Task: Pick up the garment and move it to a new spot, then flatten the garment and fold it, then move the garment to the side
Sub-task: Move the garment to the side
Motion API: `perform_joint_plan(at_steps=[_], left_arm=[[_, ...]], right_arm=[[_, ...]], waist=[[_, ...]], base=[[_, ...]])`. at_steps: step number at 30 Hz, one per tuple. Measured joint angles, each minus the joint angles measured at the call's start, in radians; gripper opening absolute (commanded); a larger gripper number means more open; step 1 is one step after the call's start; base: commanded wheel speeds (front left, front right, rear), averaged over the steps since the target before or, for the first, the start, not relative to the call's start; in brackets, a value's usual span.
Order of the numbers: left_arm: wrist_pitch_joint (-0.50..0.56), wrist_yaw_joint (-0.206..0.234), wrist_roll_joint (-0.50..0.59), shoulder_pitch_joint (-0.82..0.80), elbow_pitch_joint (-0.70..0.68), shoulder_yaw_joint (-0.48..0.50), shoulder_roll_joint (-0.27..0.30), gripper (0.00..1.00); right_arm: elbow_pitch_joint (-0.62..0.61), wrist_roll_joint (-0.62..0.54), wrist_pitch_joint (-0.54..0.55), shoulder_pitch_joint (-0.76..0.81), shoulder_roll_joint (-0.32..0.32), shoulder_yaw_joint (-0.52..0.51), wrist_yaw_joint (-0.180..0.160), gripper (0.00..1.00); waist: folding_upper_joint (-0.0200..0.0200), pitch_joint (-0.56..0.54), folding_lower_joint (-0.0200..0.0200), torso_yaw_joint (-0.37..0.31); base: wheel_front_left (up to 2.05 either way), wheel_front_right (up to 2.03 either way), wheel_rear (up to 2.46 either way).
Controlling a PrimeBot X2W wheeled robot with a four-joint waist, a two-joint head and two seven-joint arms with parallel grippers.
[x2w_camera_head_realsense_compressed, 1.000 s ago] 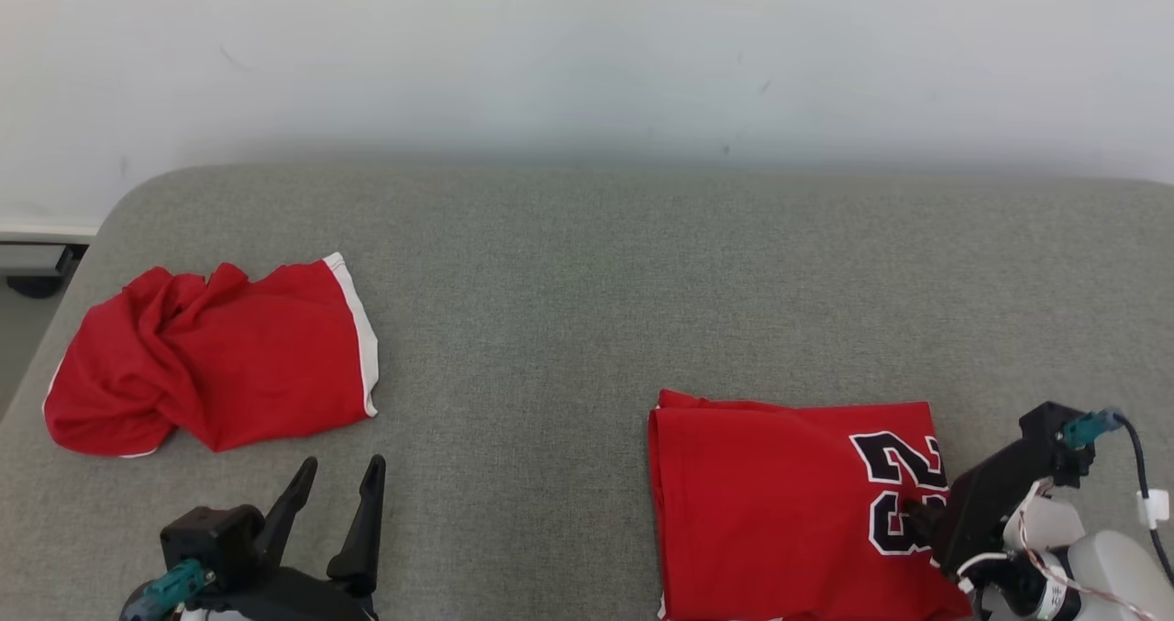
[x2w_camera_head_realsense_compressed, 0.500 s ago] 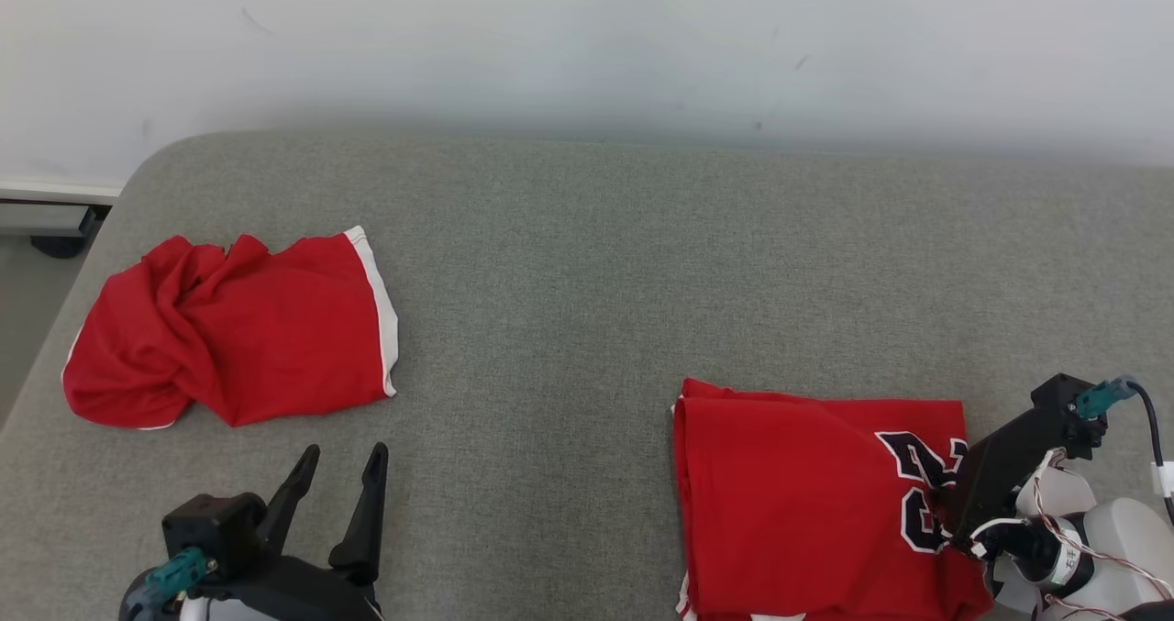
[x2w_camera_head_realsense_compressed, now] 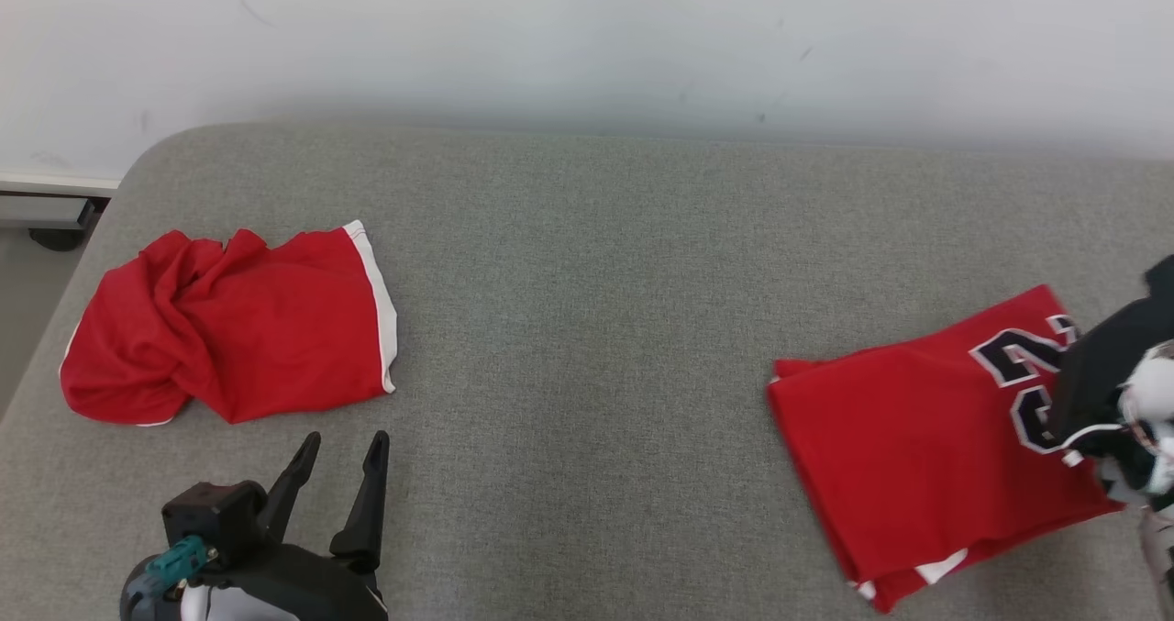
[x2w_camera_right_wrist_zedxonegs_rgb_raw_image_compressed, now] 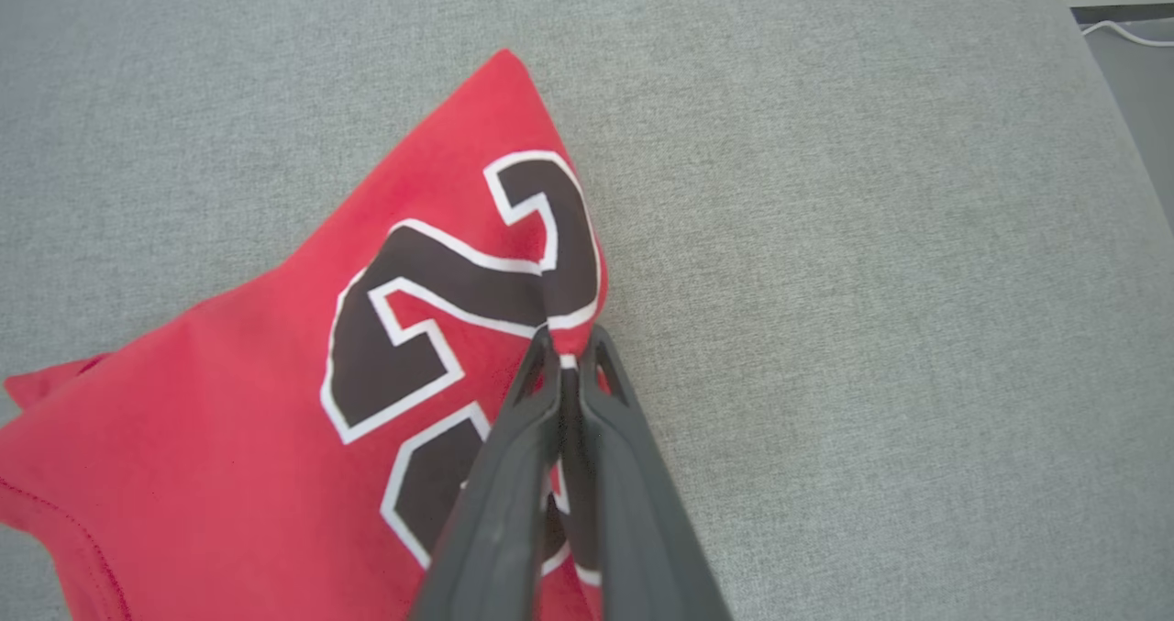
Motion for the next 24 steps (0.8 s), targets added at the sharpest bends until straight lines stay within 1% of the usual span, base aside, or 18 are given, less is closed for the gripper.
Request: perform_joint_plan(at_steps=[4, 6, 9, 10, 16, 20, 24], left_arm=[[0.000, 0.000, 0.000, 0.000, 0.001, -0.004, -0.001, 1.00], [0.000, -0.001, 0.000, 0.000, 0.001, -0.005, 0.000, 1.00], [0.003, -0.001, 0.002, 0.000, 0.001, -0.005, 0.003, 1.00], [0.003, -0.008, 0.005, 0.000, 0.001, -0.005, 0.004, 1.00], [0.004, -0.009, 0.007, 0.001, -0.003, -0.007, 0.012, 1.00], [0.006, -0.009, 0.008, 0.001, -0.006, -0.009, 0.014, 1.00], [0.008, -0.008, 0.008, 0.006, -0.012, -0.006, 0.021, 1.00]], right_arm=[[0.028, -0.023, -0.013, -0.014, -0.042, -0.047, -0.007, 0.00], [0.059, -0.036, -0.022, -0.015, -0.087, -0.090, -0.007, 0.00], [0.084, -0.071, -0.039, -0.015, -0.134, -0.112, -0.008, 0.00], [0.088, -0.088, -0.040, -0.015, -0.143, -0.113, -0.008, 0.00], [0.099, -0.164, -0.073, -0.014, -0.162, -0.126, -0.008, 0.00], [0.114, -0.215, -0.088, -0.011, -0.191, -0.164, -0.008, 0.00], [0.116, -0.240, -0.099, -0.012, -0.190, -0.189, -0.008, 0.00]], waist=[[0.0000, 0.000, 0.0000, -0.002], [0.0000, 0.000, 0.0000, -0.002], [0.0000, -0.001, 0.0000, -0.002], [0.0000, -0.001, 0.0000, -0.002], [0.0000, 0.000, -0.0001, -0.002], [0.0000, 0.001, -0.0001, -0.002], [0.0000, 0.005, -0.0002, -0.005]], base=[[0.00, 0.00, 0.00], [0.00, 0.00, 0.00], [0.00, 0.00, 0.00], [0.00, 0.00, 0.00], [0.00, 0.00, 0.00], [0.00, 0.00, 0.00], [0.00, 0.00, 0.00]])
